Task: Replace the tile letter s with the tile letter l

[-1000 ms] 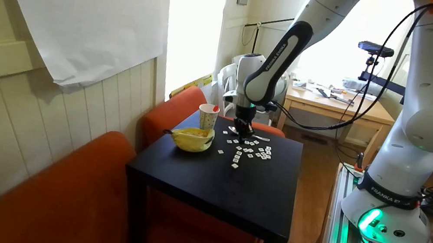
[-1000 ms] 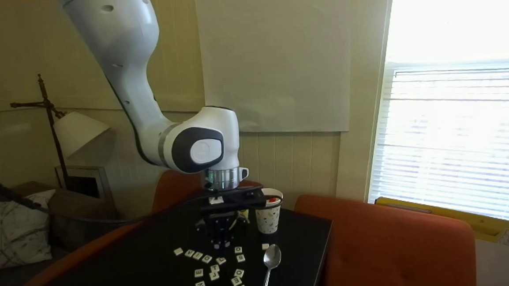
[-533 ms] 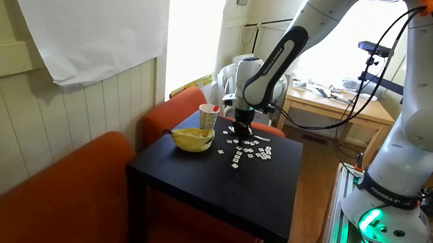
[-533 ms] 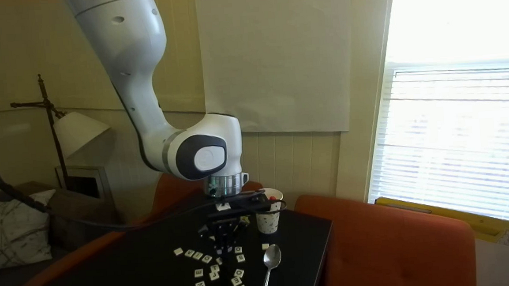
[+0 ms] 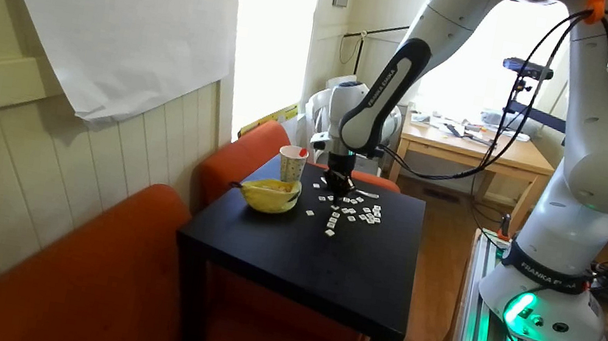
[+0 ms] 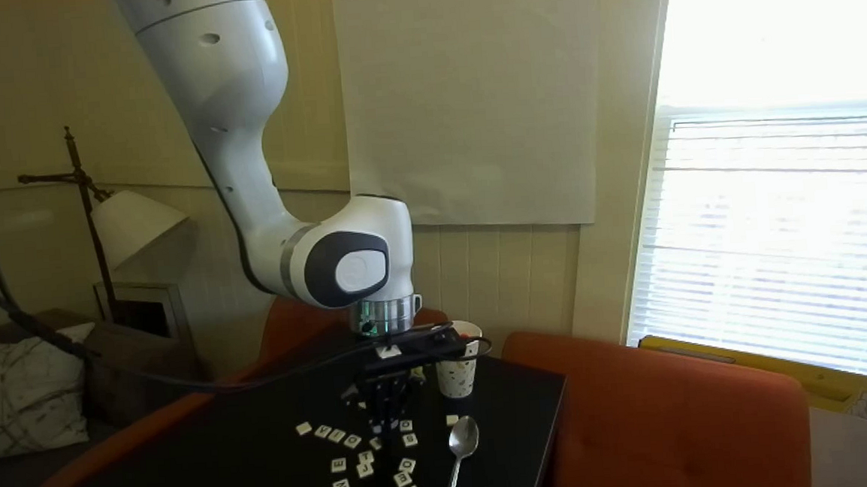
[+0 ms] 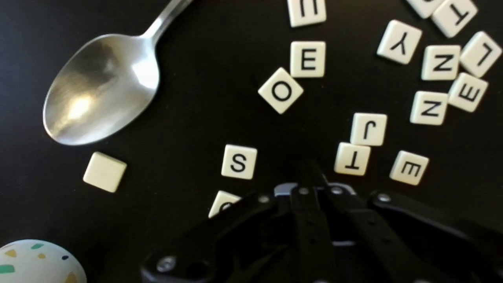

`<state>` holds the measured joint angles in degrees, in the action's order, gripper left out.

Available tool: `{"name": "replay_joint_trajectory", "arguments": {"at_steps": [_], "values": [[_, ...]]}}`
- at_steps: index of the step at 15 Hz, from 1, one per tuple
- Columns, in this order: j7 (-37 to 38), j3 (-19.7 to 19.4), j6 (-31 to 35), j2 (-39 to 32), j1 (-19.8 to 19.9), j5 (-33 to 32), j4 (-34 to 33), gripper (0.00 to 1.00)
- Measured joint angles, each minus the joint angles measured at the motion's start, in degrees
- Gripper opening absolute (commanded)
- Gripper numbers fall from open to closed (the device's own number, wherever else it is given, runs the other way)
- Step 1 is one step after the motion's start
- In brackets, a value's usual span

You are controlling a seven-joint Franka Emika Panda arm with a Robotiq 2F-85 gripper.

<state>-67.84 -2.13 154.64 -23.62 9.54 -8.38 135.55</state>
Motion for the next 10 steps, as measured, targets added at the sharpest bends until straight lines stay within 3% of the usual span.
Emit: {"name": "replay_joint_trajectory", "arguments": {"at_steps": [6, 10], "values": [[3.25, 0.12, -3.35, 0.28, 0.00, 0.56, -0.18, 0.00], [8.72, 0.98, -7.83, 0.56, 0.21, 5.03, -0.41, 0.00]]}}
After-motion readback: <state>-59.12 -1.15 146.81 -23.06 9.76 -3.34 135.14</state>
